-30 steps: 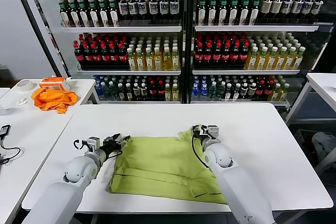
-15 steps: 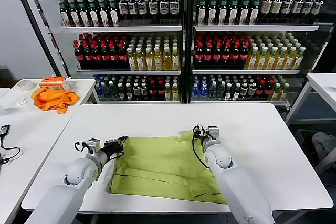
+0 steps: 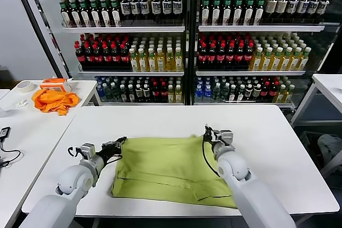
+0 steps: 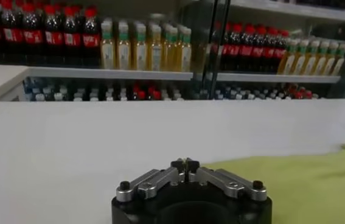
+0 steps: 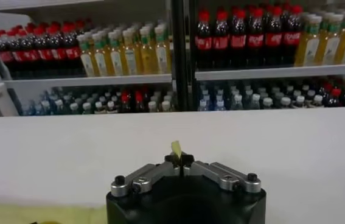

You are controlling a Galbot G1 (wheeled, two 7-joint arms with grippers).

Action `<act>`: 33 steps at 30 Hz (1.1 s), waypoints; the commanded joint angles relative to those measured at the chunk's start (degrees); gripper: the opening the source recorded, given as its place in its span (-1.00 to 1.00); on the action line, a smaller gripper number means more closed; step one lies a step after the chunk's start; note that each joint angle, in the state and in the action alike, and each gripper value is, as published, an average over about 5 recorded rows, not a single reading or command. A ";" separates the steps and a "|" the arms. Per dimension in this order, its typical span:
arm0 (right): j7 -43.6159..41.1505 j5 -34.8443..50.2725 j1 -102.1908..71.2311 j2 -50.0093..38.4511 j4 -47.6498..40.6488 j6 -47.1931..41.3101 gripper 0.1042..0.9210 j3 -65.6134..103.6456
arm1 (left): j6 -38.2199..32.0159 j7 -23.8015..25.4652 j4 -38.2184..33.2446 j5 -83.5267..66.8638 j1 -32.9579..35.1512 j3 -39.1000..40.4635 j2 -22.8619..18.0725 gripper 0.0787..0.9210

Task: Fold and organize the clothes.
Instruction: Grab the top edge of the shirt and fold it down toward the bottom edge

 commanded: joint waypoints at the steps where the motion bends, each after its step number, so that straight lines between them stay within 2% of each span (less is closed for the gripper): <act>1: -0.61 -3.10 -15.92 -5.84 15.31 0.14 -1.00 3.31 | -1.17 -0.57 -9.45 -0.60 10.13 -2.83 2.17 -0.99; 17: -0.41 -7.77 -24.13 -5.27 19.15 -3.26 -1.00 6.07 | -1.77 2.42 -8.43 1.00 13.03 -3.91 2.08 -0.99; 33: 1.04 -8.45 -28.03 -4.95 23.25 -3.79 -1.00 6.63 | -1.02 2.28 -9.12 1.61 13.77 -4.07 2.20 -0.99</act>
